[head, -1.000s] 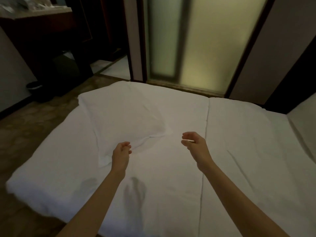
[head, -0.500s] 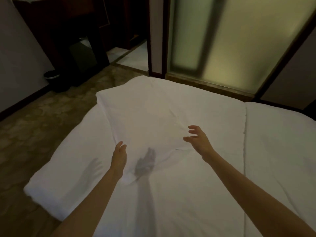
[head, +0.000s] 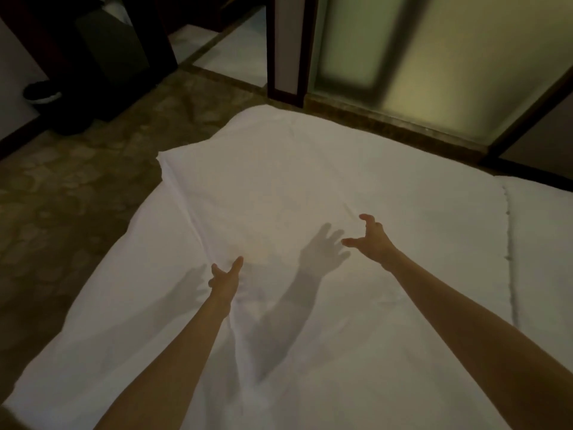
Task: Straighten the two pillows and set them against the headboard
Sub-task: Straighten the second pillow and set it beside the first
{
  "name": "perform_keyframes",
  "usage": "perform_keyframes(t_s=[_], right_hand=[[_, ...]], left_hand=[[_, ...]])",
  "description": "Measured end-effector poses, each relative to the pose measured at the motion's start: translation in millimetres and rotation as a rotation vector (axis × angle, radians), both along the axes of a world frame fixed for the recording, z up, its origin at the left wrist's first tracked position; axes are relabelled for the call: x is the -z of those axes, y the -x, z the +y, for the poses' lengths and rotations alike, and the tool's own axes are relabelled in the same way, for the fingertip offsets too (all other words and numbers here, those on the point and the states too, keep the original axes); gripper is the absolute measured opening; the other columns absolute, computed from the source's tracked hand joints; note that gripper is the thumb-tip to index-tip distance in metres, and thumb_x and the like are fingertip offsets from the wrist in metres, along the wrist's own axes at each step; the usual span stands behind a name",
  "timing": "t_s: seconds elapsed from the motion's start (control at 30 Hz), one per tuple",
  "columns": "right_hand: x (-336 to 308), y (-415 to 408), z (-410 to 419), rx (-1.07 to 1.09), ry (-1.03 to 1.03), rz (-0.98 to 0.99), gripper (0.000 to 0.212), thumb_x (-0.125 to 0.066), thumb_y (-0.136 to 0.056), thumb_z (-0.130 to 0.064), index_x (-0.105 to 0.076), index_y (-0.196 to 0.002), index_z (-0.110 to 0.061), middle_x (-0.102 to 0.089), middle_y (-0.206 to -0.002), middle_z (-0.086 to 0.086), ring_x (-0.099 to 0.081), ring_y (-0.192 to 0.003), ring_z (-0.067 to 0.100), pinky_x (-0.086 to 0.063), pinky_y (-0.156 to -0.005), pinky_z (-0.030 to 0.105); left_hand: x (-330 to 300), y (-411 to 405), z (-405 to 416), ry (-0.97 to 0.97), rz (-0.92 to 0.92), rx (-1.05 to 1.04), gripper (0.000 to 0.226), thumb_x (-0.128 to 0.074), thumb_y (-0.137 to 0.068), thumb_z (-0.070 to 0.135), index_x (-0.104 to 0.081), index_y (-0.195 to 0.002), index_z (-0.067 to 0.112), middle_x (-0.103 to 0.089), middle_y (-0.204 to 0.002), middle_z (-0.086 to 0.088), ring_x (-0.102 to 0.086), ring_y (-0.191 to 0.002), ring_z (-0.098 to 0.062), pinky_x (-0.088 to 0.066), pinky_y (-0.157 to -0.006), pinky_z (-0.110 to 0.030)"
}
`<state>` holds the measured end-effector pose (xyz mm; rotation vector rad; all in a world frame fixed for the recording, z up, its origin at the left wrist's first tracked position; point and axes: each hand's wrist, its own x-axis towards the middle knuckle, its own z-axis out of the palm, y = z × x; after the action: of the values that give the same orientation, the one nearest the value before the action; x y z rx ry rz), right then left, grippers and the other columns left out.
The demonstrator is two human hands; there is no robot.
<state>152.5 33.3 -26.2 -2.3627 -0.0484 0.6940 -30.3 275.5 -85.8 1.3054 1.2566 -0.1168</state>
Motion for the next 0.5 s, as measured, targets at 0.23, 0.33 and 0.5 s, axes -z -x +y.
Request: perform_keyframes(t_s=[0.23,0.33,0.5], right_hand=[[71,-47,25,-0.018,0.212,0.052,0.092,-0.077,-0.074,-0.04,-0.025,-0.144,-0.013,-0.036,-0.141,0.02,-0.037,-0.131,0.041,-0.034,-0.106,0.056],[94,-49,28,-0.068,0.299,0.09,0.086,-0.074,-0.074,-0.046,-0.031,-0.139,-0.009,-0.041,-0.14,0.019,-0.042,-0.128,0.038,-0.036,-0.106,0.053],[117,-50,34,-0.05,0.36,0.051,0.075,-0.071,-0.076,-0.048,-0.043,-0.129,-0.003,-0.056,-0.128,0.016,-0.055,-0.116,0.035,-0.044,-0.091,0.041]], left_hand=[[56,-50,34,0.054,-0.057,-0.075,0.115,-0.079,-0.061,0.056,-0.02,-0.145,0.004,-0.045,-0.144,-0.016,-0.047,-0.129,-0.033,-0.04,-0.109,-0.044],[72,-59,38,0.081,-0.003,-0.12,0.123,-0.08,-0.067,0.049,0.002,-0.148,0.006,-0.04,-0.147,-0.015,-0.043,-0.132,-0.032,-0.037,-0.11,-0.046],[85,-70,27,0.131,-0.083,-0.228,0.095,-0.079,-0.075,0.022,-0.019,-0.144,-0.003,-0.048,-0.139,-0.016,-0.052,-0.122,-0.03,-0.043,-0.101,-0.036]])
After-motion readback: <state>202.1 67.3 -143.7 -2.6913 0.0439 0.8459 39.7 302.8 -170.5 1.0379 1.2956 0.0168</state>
